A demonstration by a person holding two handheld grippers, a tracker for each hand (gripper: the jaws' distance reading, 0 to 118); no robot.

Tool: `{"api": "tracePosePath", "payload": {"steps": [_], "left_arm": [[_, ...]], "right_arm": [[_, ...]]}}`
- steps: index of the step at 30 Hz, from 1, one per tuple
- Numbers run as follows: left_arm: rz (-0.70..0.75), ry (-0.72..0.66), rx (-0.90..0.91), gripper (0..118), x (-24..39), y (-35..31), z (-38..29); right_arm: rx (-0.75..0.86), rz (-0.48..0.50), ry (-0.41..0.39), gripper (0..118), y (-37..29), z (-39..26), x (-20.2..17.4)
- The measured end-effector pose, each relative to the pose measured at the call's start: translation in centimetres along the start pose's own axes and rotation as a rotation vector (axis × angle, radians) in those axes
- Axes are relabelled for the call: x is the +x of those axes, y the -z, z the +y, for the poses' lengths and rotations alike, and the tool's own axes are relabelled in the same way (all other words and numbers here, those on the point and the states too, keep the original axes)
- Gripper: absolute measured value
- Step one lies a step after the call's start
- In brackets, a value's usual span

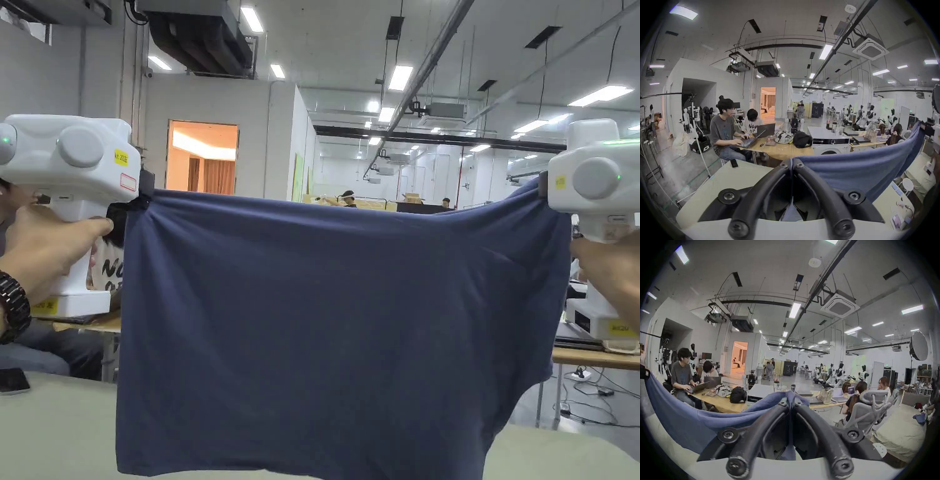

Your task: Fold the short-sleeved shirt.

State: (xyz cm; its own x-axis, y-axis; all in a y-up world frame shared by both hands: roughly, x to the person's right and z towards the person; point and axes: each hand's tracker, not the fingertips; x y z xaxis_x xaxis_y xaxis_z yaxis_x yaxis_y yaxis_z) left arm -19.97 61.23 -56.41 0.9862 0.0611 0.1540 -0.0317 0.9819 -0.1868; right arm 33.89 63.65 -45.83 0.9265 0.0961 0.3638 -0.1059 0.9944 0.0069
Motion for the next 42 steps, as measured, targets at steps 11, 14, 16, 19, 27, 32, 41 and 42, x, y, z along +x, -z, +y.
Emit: {"api": "tracePosePath", "payload": {"steps": [11, 14, 16, 19, 27, 32, 41, 42], "left_arm": [[-0.031, 0.033, -0.135, 0, -0.4, -4.5, -13.6], [-0.065, 0.038, -0.151, 0, -0.6, -7.1, -17.2], [-0.078, 0.045, -0.147, 0, -0.7, -9.2, -19.1], [-0.108, 0.041, -0.131, 0, -0.9, -12.6, -22.1], [-0.116, -0.019, -0.252, 0, -1.8, -17.8, -32.5], [-0.135, -0.031, -0.361, 0, -1.1, -19.4, -39.0], [-0.109, -0.060, -0.508, 0, 0.0, -18.3, -47.0], [-0.095, -0.058, -0.530, 0, -0.2, -17.4, -47.7]], "right_arm": [[-0.141, 0.036, -0.076, 0, -8.9, -11.0, 0.4], [-0.170, 0.040, -0.077, 0, -12.0, -13.3, 1.1], [-0.183, 0.042, -0.083, 0, -14.3, -14.7, 1.5], [-0.215, 0.055, -0.092, 0, -17.6, -16.5, 1.8], [-0.396, 0.122, -0.115, 0, -23.1, -26.0, 0.9], [-0.537, 0.161, -0.133, 0, -22.5, -33.8, 0.6], [-0.692, 0.229, -0.111, 3, -21.8, -43.3, -3.0], [-0.708, 0.235, -0.099, 5, -21.5, -44.0, -3.3]]}}
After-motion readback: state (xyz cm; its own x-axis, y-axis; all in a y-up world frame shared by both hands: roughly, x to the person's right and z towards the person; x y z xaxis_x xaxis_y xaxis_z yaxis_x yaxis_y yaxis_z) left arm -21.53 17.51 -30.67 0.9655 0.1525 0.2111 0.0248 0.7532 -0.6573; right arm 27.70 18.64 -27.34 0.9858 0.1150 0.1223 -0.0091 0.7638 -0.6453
